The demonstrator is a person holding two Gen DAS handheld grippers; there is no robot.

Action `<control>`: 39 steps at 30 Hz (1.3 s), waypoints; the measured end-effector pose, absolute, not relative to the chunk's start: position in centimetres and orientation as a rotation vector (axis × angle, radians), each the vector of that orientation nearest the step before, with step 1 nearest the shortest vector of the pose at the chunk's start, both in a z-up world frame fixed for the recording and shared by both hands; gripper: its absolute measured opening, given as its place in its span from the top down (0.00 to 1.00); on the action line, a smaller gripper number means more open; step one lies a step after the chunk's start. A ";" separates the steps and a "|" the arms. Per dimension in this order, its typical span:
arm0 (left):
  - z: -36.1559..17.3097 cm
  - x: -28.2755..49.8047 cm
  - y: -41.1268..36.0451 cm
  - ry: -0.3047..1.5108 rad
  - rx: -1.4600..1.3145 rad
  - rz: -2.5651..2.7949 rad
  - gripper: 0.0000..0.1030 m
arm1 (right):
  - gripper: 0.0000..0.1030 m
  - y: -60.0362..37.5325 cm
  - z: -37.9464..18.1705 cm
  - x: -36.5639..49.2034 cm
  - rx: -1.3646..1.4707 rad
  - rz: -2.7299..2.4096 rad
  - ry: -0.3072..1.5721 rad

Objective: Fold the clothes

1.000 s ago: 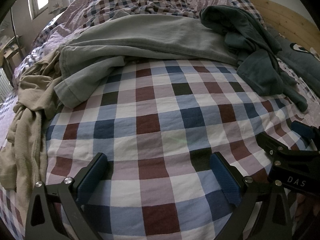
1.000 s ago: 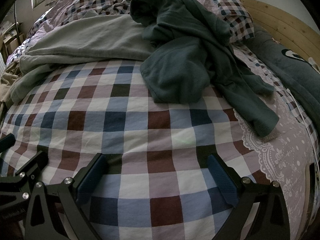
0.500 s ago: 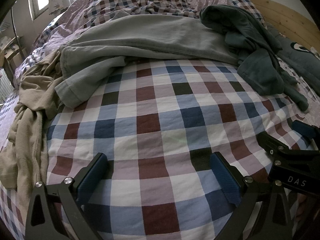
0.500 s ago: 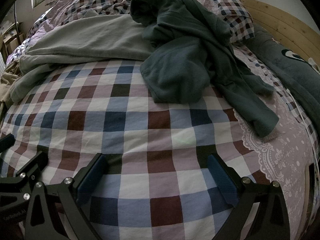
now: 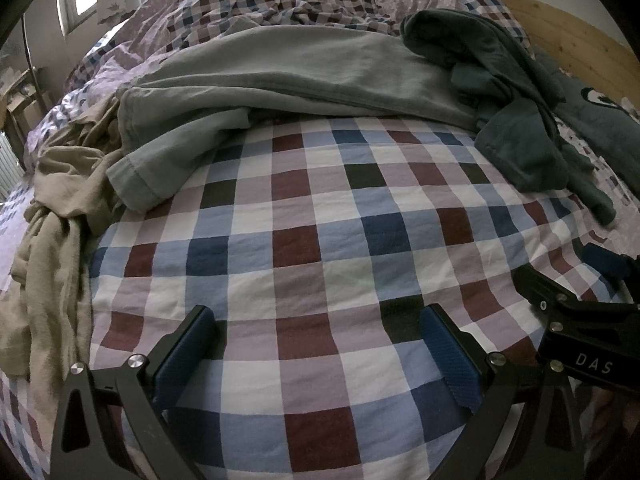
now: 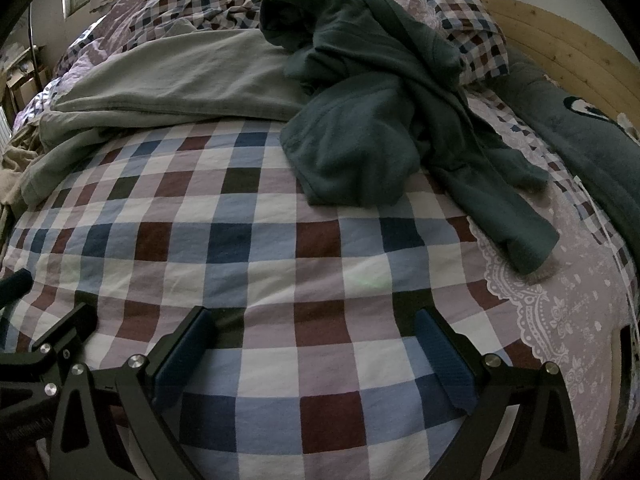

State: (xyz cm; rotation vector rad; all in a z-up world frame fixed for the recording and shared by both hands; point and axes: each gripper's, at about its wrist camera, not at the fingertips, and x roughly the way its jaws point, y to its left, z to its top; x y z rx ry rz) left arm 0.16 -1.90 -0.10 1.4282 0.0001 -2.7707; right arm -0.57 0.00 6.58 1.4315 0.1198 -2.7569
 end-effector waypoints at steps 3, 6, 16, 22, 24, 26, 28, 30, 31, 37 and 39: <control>0.0 0.2 -2.7 0.011 1.435 -2.776 0.00 | 0.00 0.1 6.6 -0.6 1.432 -2.741 0.102; 0.1 0.3 -3.7 0.018 1.443 -2.781 0.00 | 0.00 0.1 6.7 -0.6 1.432 -2.720 0.085; 0.9 1.2 -7.5 0.038 1.434 -2.799 0.00 | 0.00 1.9 7.6 -0.5 1.366 -2.627 -0.090; 1.3 1.1 -7.9 0.064 1.426 -2.815 0.00 | 0.00 4.8 8.4 -0.4 1.333 -2.649 -0.204; 1.5 1.4 -8.3 0.078 1.421 -2.825 0.00 | 0.05 6.3 8.8 -0.8 1.325 -2.662 -0.245; 1.8 1.7 -8.9 0.091 1.418 -2.834 0.00 | 0.14 8.2 8.9 -0.9 1.324 -2.678 -0.296; 2.0 2.2 -10.2 0.099 1.414 -2.842 0.00 | 0.25 10.5 9.2 -1.1 1.324 -2.692 -0.360; 2.5 2.2 -11.1 0.108 1.406 -2.854 0.00 | 0.31 12.7 9.4 -1.3 1.314 -2.700 -0.451; 2.8 2.3 -11.6 0.114 1.401 -2.861 0.00 | 0.32 13.5 9.4 -1.3 1.306 -2.697 -0.494; 4.3 2.6 -14.3 0.159 1.373 -2.894 0.00 | 0.33 18.3 9.5 -1.3 1.247 -2.663 -0.753; 4.3 2.7 -15.6 0.172 1.366 -2.903 0.00 | 0.33 19.3 9.4 -1.4 1.223 -2.635 -0.841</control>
